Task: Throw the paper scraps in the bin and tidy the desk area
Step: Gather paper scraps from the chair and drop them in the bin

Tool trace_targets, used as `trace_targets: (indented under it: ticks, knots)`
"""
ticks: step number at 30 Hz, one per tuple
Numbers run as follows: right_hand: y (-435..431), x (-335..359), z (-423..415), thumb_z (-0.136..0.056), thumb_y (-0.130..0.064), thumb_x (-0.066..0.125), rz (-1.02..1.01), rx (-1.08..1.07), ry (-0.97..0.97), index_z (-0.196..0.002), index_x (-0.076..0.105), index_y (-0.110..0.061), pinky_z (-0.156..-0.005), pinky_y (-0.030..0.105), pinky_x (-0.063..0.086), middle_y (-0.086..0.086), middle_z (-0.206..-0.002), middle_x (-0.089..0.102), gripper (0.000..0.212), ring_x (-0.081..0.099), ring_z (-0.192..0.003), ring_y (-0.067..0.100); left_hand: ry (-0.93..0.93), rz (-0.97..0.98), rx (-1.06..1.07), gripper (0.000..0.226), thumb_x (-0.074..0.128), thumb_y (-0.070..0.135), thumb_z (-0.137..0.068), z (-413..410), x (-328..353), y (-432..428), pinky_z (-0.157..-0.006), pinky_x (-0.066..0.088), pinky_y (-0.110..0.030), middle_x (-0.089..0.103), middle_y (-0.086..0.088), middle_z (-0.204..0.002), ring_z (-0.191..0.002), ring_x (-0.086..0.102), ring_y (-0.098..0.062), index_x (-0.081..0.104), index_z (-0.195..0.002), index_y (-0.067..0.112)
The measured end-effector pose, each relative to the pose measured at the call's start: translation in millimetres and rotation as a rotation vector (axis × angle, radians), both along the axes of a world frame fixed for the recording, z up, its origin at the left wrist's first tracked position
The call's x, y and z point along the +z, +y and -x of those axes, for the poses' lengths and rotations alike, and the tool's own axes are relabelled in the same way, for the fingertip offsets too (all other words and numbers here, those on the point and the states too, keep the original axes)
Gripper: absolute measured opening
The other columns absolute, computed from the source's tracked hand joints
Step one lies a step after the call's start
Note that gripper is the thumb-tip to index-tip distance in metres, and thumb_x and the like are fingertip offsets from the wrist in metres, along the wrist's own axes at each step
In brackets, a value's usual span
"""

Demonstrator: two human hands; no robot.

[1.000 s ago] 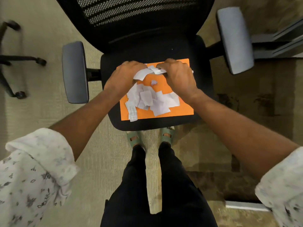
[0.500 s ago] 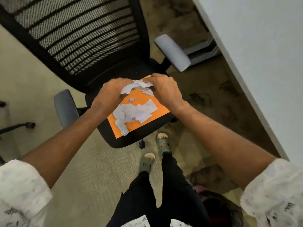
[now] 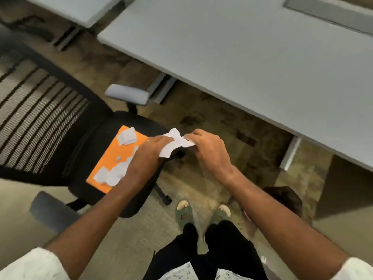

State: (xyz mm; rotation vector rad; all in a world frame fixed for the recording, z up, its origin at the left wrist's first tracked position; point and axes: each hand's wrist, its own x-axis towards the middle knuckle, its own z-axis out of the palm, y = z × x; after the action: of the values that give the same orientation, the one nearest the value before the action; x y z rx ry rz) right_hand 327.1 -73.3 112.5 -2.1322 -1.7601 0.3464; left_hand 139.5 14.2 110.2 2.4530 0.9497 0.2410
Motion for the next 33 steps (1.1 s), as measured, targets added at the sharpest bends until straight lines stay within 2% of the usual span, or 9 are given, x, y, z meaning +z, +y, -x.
trace_targets:
  ticks: [6, 10, 16, 18, 20, 24, 26, 29, 33]
  knots:
    - [-153, -3, -81, -0.090, -0.011, 0.069, 0.023, -0.370, -0.002, -0.122, 0.072, -0.028, -0.063, 0.039, 0.060, -0.005, -0.107, 0.069, 0.037, 0.070, -0.085, 0.023, 0.043, 0.021, -0.342, 0.041, 0.070, 0.013, -0.085, -129, -17, -92, -0.087, 0.056, -0.049, 0.068, -0.011, -0.127, -0.108, 0.064, -0.037, 0.064, -0.126, 0.014]
    - [-243, -21, -119, -0.088, -0.005, 0.063, 0.072, -0.582, 0.018, -0.124, 0.071, -0.024, -0.065, 0.041, 0.060, 0.001, -0.109, 0.069, 0.041, 0.070, -0.088, 0.028, 0.059, 0.024, -0.571, 0.041, 0.076, 0.011, -0.085, -202, -43, -158, -0.079, 0.057, -0.048, 0.069, -0.008, -0.124, -0.104, 0.065, -0.035, 0.065, -0.124, 0.018]
    - [-354, -78, -160, -0.090, -0.016, 0.048, 0.130, -0.895, 0.124, -0.119, 0.073, -0.025, -0.078, 0.042, 0.058, 0.007, -0.109, 0.071, 0.040, 0.069, -0.095, 0.035, 0.161, 0.059, -0.831, 0.041, 0.066, 0.022, -0.090, -303, -116, -249, -0.091, 0.055, -0.049, 0.065, -0.007, -0.131, -0.115, 0.062, -0.035, 0.061, -0.130, 0.029]
    - [-380, -110, -169, -0.086, -0.021, 0.042, 0.148, -0.991, 0.137, -0.119, 0.074, -0.024, -0.083, 0.039, 0.054, 0.008, -0.115, 0.071, 0.046, 0.069, -0.099, 0.036, 0.181, 0.093, -0.893, 0.040, 0.062, 0.025, -0.091, -328, -145, -277, -0.095, 0.053, -0.046, 0.064, -0.007, -0.133, -0.119, 0.061, -0.033, 0.062, -0.130, 0.030]
    - [-402, -150, -181, -0.088, -0.016, 0.046, 0.174, -1.058, 0.149, -0.121, 0.073, -0.024, -0.087, 0.040, 0.054, 0.008, -0.119, 0.071, 0.043, 0.068, -0.103, 0.036, 0.213, 0.115, -0.955, 0.040, 0.060, 0.024, -0.090, -351, -174, -299, -0.096, 0.053, -0.045, 0.064, -0.008, -0.132, -0.120, 0.061, -0.032, 0.064, -0.129, 0.028]
    - [-437, -242, -194, -0.089, -0.018, 0.049, 0.176, -1.147, 0.156, -0.118, 0.073, -0.020, -0.084, 0.044, 0.056, 0.011, -0.113, 0.070, 0.037, 0.067, -0.102, 0.037, 0.287, 0.133, -1.105, 0.042, 0.057, 0.025, -0.088, -386, -251, -329, -0.096, 0.051, -0.046, 0.063, -0.012, -0.130, -0.119, 0.059, -0.036, 0.063, -0.130, 0.026]
    - [-449, -291, -195, -0.087, -0.007, 0.053, 0.181, -1.160, 0.172, -0.117, 0.074, -0.018, -0.085, 0.045, 0.057, 0.010, -0.114, 0.070, 0.038, 0.068, -0.102, 0.036, 0.357, 0.115, -1.144, 0.046, 0.062, 0.016, -0.088, -396, -298, -337, -0.097, 0.050, -0.047, 0.060, -0.013, -0.130, -0.121, 0.057, -0.037, 0.060, -0.133, 0.025]
    - [-460, -356, -201, -0.082, 0.008, 0.053, 0.206, -1.171, 0.217, -0.118, 0.074, -0.014, -0.088, 0.043, 0.057, 0.010, -0.119, 0.068, 0.047, 0.067, -0.106, 0.033, 0.396, 0.145, -1.150, 0.056, 0.067, 0.006, -0.084, -405, -365, -343, -0.098, 0.051, -0.049, 0.056, -0.011, -0.136, -0.122, 0.057, -0.037, 0.058, -0.136, 0.022]
    - [-469, -429, -197, -0.085, 0.006, 0.051, 0.260, -1.177, 0.261, -0.124, 0.070, -0.015, -0.087, 0.047, 0.057, 0.013, -0.119, 0.066, 0.048, 0.065, -0.105, 0.038, 0.487, 0.149, -1.105, 0.050, 0.064, 0.009, -0.089, -408, -440, -347, -0.095, 0.051, -0.049, 0.057, -0.012, -0.135, -0.116, 0.060, -0.040, 0.057, -0.137, 0.022]
